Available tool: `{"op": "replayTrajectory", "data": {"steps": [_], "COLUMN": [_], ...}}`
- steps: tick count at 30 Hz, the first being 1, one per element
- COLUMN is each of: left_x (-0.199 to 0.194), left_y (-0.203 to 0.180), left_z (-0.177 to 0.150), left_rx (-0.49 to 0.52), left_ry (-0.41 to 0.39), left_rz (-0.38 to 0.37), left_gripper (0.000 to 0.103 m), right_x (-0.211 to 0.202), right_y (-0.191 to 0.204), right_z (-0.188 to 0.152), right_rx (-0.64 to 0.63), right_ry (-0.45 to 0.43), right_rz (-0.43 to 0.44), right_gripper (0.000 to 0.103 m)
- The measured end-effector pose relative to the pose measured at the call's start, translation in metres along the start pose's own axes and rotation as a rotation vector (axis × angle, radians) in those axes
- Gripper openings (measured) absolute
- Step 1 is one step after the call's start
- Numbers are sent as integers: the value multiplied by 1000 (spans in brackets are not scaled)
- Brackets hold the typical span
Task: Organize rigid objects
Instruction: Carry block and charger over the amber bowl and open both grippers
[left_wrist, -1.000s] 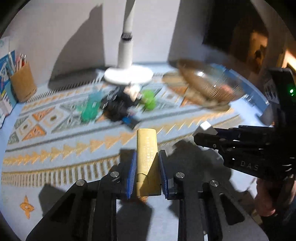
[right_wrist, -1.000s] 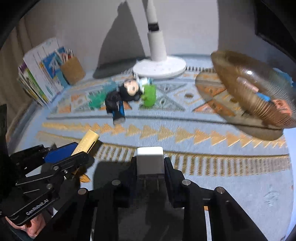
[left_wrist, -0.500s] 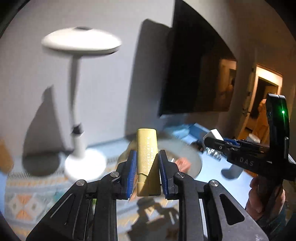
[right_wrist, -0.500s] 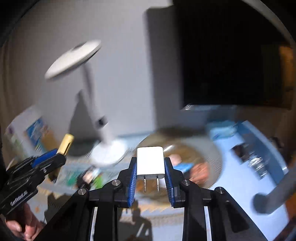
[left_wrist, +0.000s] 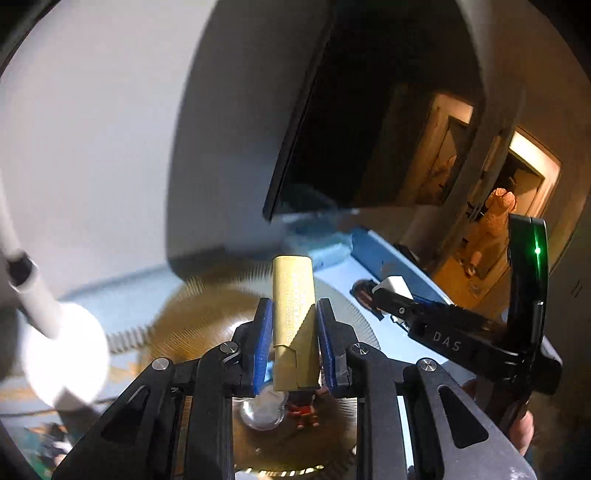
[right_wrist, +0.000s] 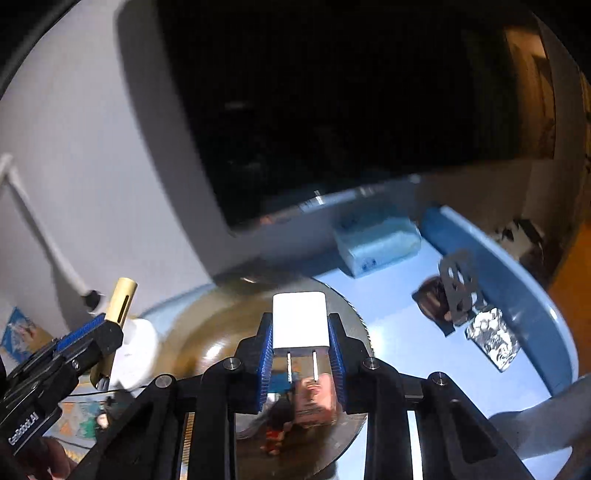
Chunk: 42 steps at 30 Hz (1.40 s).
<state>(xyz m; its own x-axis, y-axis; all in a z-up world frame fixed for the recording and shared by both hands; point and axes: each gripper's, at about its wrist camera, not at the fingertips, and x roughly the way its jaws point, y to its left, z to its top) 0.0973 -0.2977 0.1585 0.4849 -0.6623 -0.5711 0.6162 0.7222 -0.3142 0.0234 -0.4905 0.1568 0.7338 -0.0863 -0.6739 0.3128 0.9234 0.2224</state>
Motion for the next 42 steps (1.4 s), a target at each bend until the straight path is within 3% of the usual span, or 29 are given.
{"op": "replayTrajectory", "data": {"steps": [4, 6, 9, 13, 19, 20, 21, 22, 23, 28, 30, 38, 42], "left_x": [40, 53, 73, 80, 93, 94, 94, 92, 90, 43, 22, -97, -173], "left_y": [-1, -5, -7, -13, -13, -12, -11, -8, -7, 5, 6, -10, -6], "left_z": [-11, -17, -23, -26, -22, -20, -19, -17, -16, -6, -4, -17, -23], "left_rx": [7, 55, 61, 125, 126, 118, 112, 99, 93, 45, 53, 141, 140], "left_ry": [98, 106, 143, 126, 145, 144, 145, 144, 132, 43, 11, -146, -253], "left_rz": [0, 48, 52, 124, 121, 113, 111, 109, 113, 62, 54, 81, 108], "left_gripper": [21, 21, 21, 21, 21, 24, 43, 53, 55, 70, 70, 70, 79], "right_x": [35, 48, 60, 69, 83, 81, 79, 78, 77, 49, 35, -22, -59], "right_y": [-9, -7, -7, -16, -18, -18, -17, -16, -16, -25, -26, 13, 44], "right_z": [-4, -9, -14, -12, -18, -18, -17, -16, -15, -10, -9, -18, -25], "right_rx": [-17, -50, -78, -68, -114, -119, -128, -140, -153, -108, -84, -92, -121], "right_ry": [69, 102, 124, 142, 176, 161, 149, 140, 137, 69, 46, -11, -50], "right_rz": [-101, -149, -135, -141, -197, -202, -216, -235, -253, -262, -240, -79, 4], "right_gripper": [27, 27, 27, 27, 27, 27, 31, 43, 49, 51, 52, 60, 62]}}
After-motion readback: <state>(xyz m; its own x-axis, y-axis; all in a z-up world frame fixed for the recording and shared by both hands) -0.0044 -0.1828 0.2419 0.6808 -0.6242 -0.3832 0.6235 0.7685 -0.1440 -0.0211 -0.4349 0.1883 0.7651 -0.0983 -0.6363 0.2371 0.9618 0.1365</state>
